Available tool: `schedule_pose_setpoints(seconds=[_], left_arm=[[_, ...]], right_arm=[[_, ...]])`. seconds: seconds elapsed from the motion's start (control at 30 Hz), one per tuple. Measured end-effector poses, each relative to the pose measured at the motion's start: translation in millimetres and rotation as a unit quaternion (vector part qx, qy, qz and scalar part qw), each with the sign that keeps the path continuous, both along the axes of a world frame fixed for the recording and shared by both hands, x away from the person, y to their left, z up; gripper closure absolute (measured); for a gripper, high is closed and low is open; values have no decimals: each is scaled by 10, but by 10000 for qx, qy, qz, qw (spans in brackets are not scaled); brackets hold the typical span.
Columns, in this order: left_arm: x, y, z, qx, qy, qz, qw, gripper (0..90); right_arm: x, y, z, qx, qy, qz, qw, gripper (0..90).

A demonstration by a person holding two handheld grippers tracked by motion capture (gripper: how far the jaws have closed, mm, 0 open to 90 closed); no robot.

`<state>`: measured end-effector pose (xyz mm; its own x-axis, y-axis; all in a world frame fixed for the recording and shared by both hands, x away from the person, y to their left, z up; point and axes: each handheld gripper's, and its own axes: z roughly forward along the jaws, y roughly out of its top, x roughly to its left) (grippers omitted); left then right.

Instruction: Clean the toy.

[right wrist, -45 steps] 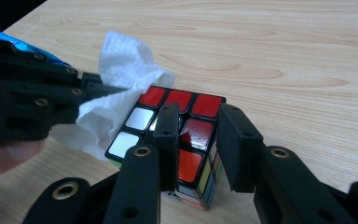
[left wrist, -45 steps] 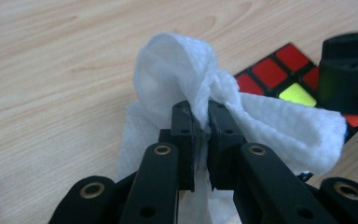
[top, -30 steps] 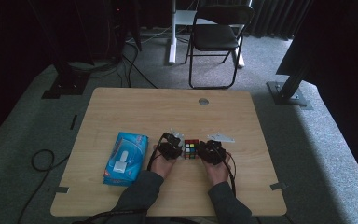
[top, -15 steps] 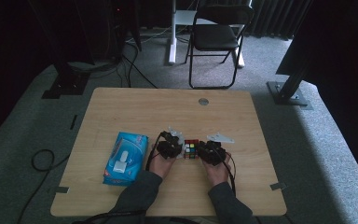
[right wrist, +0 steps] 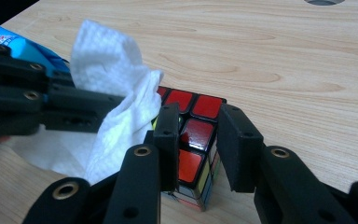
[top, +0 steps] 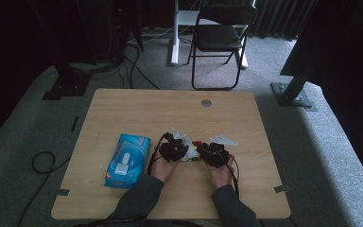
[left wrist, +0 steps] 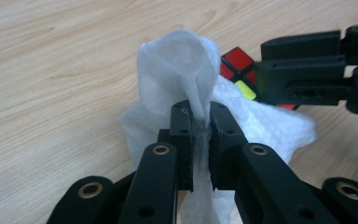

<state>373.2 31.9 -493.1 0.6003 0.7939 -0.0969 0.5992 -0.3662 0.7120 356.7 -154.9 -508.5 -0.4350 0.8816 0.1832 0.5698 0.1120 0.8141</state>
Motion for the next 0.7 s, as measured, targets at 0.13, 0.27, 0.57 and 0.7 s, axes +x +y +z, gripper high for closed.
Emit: schedule_pose_setpoints(seconds=[0.13, 0.27, 0.57, 0.7], left_arm=[[1, 2, -10, 48, -14, 19, 10000, 818], [-1, -7, -29, 147, -34, 134, 9998, 819], [52, 1, -202, 268, 258, 178, 9991, 822], [94, 4, -318, 326, 378, 131, 9987, 822]], right_arm=[[-1, 0, -2, 8, -3, -2, 10000, 699], [-1, 1, -2, 9, -4, -5, 10000, 700], [-3, 2, -2, 11, -6, -11, 10000, 700], [-4, 3, -3, 9, -10, -17, 10000, 699]])
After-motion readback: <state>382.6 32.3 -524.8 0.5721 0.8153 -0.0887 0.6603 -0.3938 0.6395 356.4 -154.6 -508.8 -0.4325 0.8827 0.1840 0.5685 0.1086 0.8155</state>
